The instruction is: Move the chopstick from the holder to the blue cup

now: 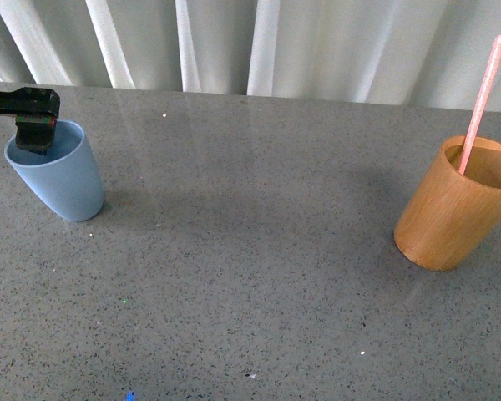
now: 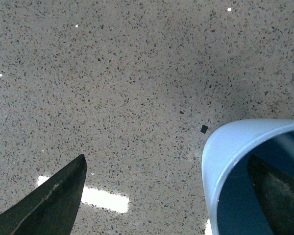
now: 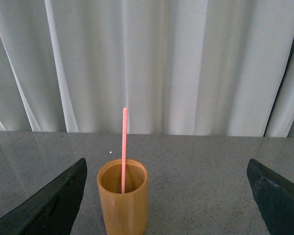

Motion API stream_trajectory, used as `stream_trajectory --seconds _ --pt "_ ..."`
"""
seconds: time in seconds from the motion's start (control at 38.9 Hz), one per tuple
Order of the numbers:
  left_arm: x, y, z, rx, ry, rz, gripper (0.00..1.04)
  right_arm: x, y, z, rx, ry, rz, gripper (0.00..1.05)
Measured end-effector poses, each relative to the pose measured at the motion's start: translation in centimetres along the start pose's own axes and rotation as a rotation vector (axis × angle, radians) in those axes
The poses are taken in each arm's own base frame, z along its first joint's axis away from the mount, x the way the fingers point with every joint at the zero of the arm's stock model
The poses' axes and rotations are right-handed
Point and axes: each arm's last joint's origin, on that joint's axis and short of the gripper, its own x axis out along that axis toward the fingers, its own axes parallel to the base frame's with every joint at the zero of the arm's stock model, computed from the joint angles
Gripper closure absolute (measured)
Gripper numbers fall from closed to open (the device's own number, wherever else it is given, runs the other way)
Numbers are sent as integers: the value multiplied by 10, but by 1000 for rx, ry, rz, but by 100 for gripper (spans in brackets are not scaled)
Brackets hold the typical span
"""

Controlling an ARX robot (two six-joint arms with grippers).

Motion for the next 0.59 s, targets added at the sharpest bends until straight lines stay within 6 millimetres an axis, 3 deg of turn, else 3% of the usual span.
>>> stream_trajectory --seconds 0.08,0.28,0.59 --pt "4 -1 1 18 16 -3 7 0 0 0 0 0 0 10" --pt "4 -9 4 62 40 -51 48 0 0 0 0 0 0 10" --pt "0 -13 6 92 66 -68 91 0 0 0 0 0 0 10"
